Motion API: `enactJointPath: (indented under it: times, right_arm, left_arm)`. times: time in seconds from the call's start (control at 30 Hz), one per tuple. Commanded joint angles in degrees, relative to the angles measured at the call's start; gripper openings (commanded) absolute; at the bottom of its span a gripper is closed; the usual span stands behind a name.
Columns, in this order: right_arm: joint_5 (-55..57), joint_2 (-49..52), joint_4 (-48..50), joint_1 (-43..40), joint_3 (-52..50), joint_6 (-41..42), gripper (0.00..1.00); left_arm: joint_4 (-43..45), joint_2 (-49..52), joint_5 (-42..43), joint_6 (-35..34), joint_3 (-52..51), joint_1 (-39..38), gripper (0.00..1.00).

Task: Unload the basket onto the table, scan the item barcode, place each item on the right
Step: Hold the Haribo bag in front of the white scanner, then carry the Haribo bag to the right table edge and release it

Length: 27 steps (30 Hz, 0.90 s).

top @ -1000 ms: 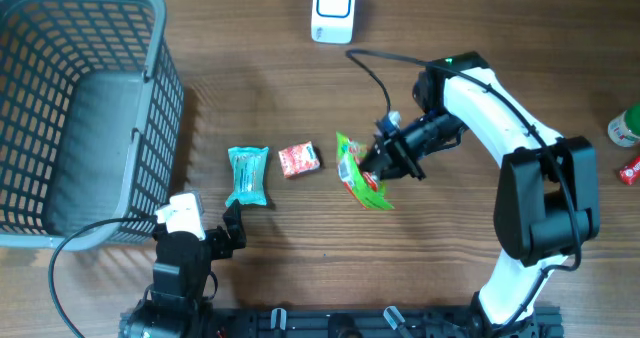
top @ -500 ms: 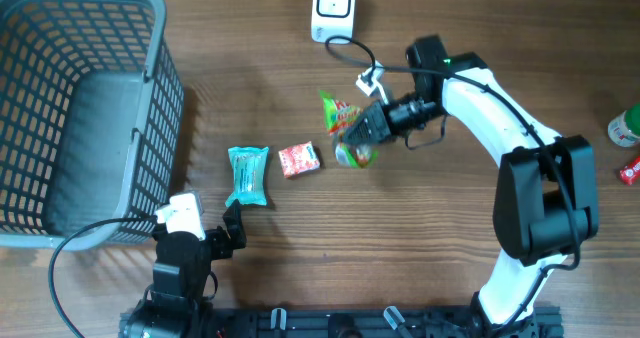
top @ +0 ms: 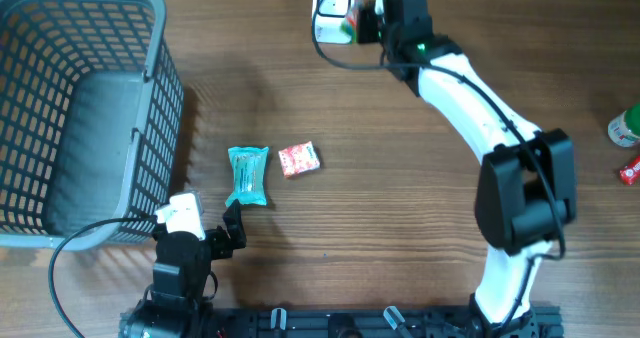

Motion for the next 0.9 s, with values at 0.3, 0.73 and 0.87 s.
enactJointPath:
  times: [0.3,0.73,0.87]
  right_arm:
    - [19.43,23.89,5.22,6.60,25.92,-14.80,0.04]
    - [39.50,16.00,-29.55,4.04,37.83,-10.32,0.04]
    - [38.82,10.88,-50.36,-8.68,37.83,3.93,0.04]
  left_arm:
    - [0.00,-0.15,-0.72,0.35,-0.33,0.11,1.00]
    - [0.02,-0.15,-0.70,0.33,-0.33,0.11,1.00]
    - [0.00,-0.13,-0.72,0.33,-0.33,0.11,1.00]
